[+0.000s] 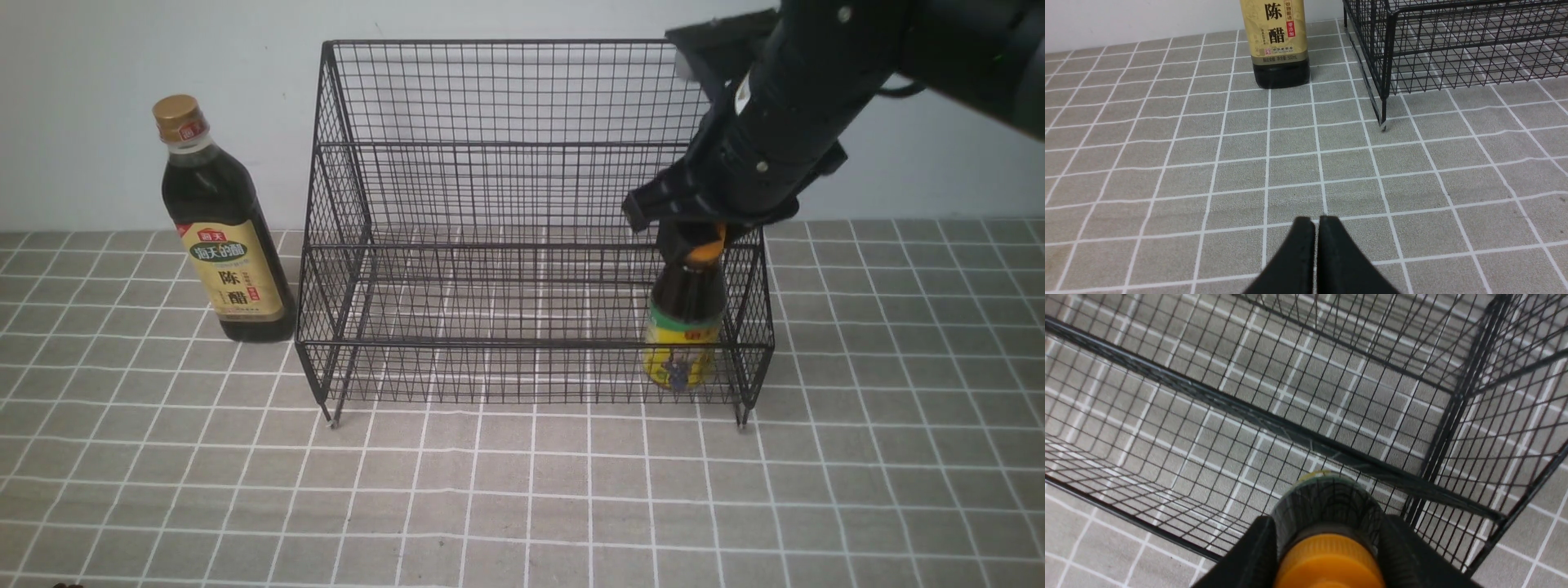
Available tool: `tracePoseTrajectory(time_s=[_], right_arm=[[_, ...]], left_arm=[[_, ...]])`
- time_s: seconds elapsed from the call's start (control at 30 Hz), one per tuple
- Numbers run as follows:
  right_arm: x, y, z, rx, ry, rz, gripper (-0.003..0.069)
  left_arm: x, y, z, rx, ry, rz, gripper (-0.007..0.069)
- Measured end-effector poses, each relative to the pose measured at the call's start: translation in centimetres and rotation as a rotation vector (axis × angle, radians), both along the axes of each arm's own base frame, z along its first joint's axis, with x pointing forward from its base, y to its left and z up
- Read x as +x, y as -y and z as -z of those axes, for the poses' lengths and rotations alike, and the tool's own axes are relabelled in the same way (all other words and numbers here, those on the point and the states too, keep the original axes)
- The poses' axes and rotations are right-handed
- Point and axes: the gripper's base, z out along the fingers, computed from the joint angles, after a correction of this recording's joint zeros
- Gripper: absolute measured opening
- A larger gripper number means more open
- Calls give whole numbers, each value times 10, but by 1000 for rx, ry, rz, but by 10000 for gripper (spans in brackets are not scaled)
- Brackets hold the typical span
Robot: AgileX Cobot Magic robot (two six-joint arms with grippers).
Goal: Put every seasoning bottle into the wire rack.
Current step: Use the right arm to put the condiment bottle back on the shelf, then use the left arm to grab the condiment bottle closest to it
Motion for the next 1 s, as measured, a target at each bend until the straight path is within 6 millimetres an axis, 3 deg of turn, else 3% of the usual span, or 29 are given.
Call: tracePoseTrajectory(time_s=[0.07,0.27,0.43,0.5,0.53,0.67,0.73,0.77,0.87,0.9,0.93,0.97,1.0], right_arm=[[0,0,1,-4,-8,0,306],[-3,2,-17,3,7,1,447],[-14,6,-65,79,124,0,474],[-32,14,-97,139,193,-3,451],[-50,22,-123,174,253,-5,430],[-115,57,-190,269,436,-9,292],[-140,70,-207,300,496,-10,238],[-176,88,-225,335,568,-11,172],[-243,126,-236,363,682,-1,31],[-264,138,-232,365,707,3,15],[-268,141,-231,364,715,6,12],[-299,159,-220,372,780,15,-3],[-312,167,-214,387,836,18,-7]], left_arm=[[0,0,0,0,0,0,-7],[0,0,0,0,0,0,-7],[0,0,0,0,0,0,-7],[0,0,0,0,0,0,-7],[0,0,0,0,0,0,-7],[0,0,0,0,0,0,-7],[0,0,0,0,0,0,-7],[0,0,0,0,0,0,-7],[0,0,0,0,0,0,-7],[0,0,0,0,0,0,-7],[0,0,0,0,0,0,-7],[0,0,0,0,0,0,-7],[0,0,0,0,0,0,-7]])
